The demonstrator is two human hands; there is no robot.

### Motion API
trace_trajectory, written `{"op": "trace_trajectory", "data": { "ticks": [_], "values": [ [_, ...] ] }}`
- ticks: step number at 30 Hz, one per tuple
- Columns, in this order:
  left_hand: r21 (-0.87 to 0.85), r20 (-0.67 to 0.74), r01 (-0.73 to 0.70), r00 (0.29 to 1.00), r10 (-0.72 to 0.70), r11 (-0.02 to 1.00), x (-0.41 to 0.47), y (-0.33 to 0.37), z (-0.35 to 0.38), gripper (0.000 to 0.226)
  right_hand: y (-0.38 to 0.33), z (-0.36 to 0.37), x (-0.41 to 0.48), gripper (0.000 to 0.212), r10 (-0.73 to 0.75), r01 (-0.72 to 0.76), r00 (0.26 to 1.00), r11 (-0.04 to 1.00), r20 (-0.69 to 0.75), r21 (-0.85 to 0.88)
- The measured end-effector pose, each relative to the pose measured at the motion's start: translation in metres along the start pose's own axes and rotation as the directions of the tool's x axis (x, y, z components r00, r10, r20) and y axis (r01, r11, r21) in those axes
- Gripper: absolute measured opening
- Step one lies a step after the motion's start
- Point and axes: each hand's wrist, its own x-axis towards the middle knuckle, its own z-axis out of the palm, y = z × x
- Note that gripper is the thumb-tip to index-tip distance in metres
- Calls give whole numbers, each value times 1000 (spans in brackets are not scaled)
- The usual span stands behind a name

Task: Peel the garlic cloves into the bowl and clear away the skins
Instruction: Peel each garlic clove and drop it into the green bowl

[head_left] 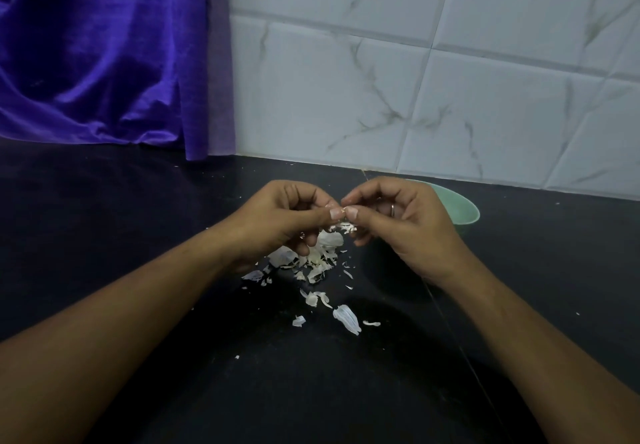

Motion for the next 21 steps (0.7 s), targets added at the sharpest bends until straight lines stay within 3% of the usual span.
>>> {"op": "trace_trajectory", "data": {
  "ticks": [8,14,21],
  "values": [
    [29,-116,-3,993,7,1000,3,-4,-5,6,-8,-8,2,11,1,24,985,989,-172,145],
    [52,-131,-8,991,14,999,3,-4,-3,8,-10,-32,7,11,-148,108,928,985,-341,-133],
    [81,-120,-1,993,10,997,3,-5,-3,12,3,-63,9,8,-127,-50,881,932,-455,-358]
  ]
}}
